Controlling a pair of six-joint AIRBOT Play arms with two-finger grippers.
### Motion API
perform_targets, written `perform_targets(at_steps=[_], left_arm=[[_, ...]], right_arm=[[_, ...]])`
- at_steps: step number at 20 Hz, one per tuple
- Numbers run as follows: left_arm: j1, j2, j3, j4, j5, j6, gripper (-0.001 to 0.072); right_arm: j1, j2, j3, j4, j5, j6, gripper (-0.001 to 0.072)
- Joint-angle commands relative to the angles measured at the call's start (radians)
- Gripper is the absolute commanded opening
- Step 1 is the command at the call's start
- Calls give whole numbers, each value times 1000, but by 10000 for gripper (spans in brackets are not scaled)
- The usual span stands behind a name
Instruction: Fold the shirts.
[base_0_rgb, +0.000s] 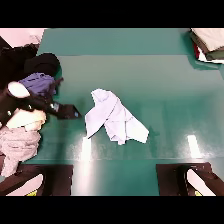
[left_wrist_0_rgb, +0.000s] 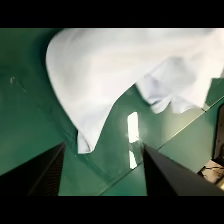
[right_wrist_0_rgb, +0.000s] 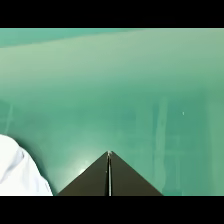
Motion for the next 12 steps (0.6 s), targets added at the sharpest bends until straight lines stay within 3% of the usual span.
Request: perform_targets(at_steps=[1,6,10,11,12], left_arm=[[-19,42,-236,-168,114,138,550],[-173,40,-309,-152,266,142,550],[-262,16,-309,-125,350,73,549],[-270,14,-309,-124,365,55,518],[-270,14,-309,-124,368,48,286]], right_arm=[[1,0,-76,2,0,-2,18],[1,0,-167,2,-6,-2,18],[1,0,-193,2,-16,-2,18],[1,1,-193,2,-18,-2,18],[1,1,-193,2,-18,-2,18]])
